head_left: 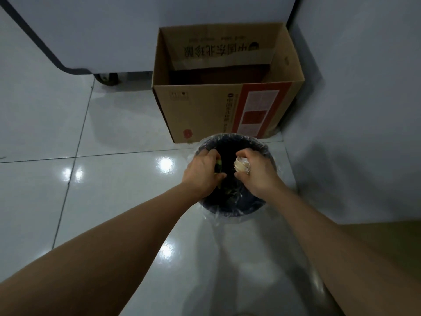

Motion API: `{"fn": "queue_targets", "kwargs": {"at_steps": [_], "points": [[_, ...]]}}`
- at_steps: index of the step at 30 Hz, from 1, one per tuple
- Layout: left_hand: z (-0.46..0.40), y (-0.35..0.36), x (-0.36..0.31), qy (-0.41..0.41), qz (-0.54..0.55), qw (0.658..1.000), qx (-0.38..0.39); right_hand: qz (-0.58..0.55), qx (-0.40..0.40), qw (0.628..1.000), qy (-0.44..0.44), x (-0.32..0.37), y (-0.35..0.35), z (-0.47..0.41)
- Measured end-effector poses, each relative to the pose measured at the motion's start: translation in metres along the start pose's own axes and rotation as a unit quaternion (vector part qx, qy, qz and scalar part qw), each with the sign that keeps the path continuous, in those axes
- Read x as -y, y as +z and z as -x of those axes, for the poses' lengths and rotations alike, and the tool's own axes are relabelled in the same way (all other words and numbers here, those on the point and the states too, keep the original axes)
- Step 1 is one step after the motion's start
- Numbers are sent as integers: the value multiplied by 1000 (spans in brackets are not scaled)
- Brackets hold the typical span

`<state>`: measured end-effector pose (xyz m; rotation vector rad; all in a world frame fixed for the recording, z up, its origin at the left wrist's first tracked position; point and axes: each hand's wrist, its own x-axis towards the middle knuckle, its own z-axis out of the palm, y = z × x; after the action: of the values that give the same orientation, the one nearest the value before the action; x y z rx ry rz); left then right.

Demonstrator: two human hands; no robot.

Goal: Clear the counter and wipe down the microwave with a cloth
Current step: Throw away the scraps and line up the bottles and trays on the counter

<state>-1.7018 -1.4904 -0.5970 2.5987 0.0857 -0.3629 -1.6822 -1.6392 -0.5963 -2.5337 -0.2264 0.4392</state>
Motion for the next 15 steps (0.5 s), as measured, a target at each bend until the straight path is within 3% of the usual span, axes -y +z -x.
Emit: {"fn": "queue_targets", "kwargs": {"at_steps": [8, 15], "points": [[-12, 24, 10, 12, -28, 999, 10, 27, 25, 999, 18, -15, 22, -11], [-1, 2, 3, 3, -36, 998, 54, 33, 80, 996, 31, -5, 7, 2]]}}
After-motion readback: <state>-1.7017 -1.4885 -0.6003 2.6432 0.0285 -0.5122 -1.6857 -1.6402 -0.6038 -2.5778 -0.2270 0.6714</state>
